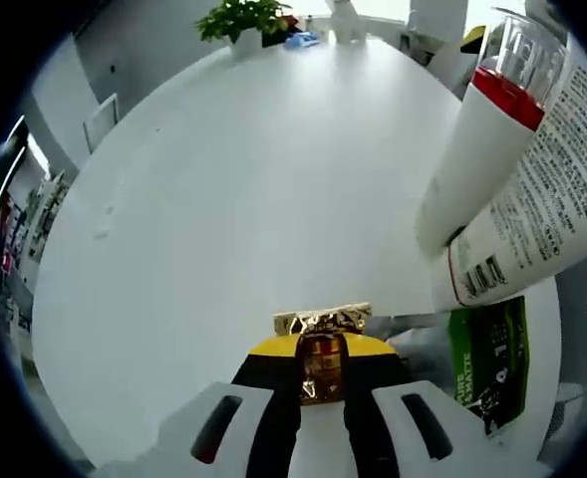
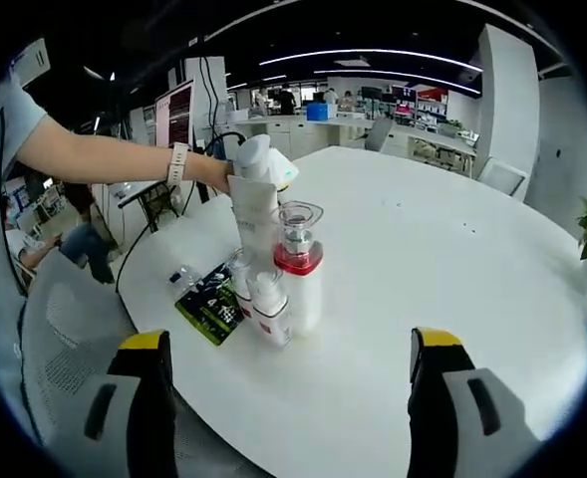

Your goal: Arrange the skincare products in the storage area until every visible bottle or jar stands upright without overlapping.

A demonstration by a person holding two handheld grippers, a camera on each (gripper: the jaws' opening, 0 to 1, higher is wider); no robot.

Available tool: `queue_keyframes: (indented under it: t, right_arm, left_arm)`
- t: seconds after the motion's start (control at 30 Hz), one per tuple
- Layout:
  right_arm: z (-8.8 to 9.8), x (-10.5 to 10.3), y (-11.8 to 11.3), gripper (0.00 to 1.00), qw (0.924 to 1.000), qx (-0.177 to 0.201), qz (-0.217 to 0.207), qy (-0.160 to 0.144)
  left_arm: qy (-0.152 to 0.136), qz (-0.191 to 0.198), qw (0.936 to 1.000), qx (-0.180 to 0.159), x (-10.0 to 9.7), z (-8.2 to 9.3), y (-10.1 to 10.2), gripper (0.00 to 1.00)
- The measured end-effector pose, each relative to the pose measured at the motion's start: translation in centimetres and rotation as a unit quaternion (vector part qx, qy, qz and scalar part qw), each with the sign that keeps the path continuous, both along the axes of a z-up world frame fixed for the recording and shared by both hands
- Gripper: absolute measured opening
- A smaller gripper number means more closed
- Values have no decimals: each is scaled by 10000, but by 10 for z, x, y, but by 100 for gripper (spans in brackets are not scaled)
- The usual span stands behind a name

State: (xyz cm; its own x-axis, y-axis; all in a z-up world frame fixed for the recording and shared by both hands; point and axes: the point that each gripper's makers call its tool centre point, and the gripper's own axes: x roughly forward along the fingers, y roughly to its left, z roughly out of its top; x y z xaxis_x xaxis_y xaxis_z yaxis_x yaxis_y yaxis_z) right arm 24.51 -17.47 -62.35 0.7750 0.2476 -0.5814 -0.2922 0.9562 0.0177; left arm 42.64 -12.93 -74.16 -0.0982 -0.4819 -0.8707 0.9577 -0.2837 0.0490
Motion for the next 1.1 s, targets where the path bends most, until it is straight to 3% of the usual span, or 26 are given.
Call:
queue_keyframes:
  t: [0.17,0.37,0.47,0.53,0.6,0.7,0.83,0.97,1.1]
  right_arm:
    - [0,2,4,99,10000,-1,51,7]
    - [1,4,9,99,9999,-3,132,-11]
    - [2,3,10,98,9999,10,134,-12]
    - [2,3,10,98,9999,11,125,-11]
    - [2,2,9,98,9999,16,108,-6]
    - [1,0,9,98,9999,7,104,4]
    - [2,-2,11,98,9999,16,100,6]
    - [2,-2,11,98,10000,21,88,3]
    - [2,-3,14,98,9999,16,122,15]
  left_arm:
    - [-42,180,9998,44,10,-2,4,11]
    - [-157,869,9961,66,34,-2,10,12]
    - [-94,1291,9916,76,42,-3,14,13]
    - [-22,1612,9869,84,45,-3,17,14]
    - [5,1880,9821,91,60,-5,20,14]
    - [-74,2293,9732,123,63,-4,26,15]
    - [-180,2384,9709,113,70,-4,30,18]
    - [-138,2266,9739,-16,67,4,30,23]
    - [-110,1663,9860,-6,55,7,30,27]
